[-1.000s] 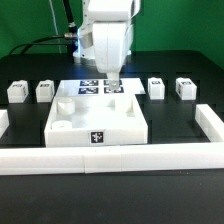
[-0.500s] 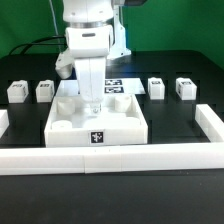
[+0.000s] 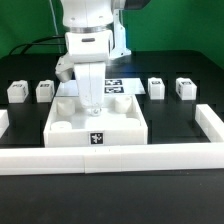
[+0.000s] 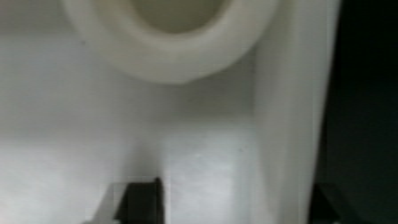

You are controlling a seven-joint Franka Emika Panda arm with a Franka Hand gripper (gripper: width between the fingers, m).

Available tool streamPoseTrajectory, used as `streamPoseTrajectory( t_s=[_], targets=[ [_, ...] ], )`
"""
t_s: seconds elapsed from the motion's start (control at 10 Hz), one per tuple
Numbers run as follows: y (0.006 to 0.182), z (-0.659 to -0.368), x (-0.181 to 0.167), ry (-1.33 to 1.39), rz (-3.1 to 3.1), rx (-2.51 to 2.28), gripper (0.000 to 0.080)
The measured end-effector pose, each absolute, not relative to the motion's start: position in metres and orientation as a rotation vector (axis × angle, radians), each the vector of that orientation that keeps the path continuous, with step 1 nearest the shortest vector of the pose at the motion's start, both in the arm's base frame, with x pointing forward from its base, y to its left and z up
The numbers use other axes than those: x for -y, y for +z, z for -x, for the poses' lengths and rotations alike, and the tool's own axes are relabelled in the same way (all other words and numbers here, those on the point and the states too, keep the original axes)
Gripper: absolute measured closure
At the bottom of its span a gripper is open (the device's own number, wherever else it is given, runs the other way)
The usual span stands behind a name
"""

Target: Assemble square table

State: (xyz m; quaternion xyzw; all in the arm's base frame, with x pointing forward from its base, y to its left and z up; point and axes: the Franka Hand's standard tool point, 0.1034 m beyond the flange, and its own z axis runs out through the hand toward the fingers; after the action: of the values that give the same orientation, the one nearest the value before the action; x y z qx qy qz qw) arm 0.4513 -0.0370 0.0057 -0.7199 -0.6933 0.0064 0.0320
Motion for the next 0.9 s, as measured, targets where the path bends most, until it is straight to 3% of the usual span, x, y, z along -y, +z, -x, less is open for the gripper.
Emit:
streamPoseTrajectory(
  t_s=[0.1,0.2,0.3,0.9],
  targets=[
    [0.0057,-0.4513,0.0370,0.020,2.217,2.135,0.0505],
    [0.0056,-0.4512,0.0370,0.020,2.217,2.135,0.0713],
    [0.0064,-0.4528,0.0370,0.013,2.220,2.138,0.0750],
    [0.0065,-0.4532,0.0361,0.012,2.220,2.139,0.0750]
  ],
)
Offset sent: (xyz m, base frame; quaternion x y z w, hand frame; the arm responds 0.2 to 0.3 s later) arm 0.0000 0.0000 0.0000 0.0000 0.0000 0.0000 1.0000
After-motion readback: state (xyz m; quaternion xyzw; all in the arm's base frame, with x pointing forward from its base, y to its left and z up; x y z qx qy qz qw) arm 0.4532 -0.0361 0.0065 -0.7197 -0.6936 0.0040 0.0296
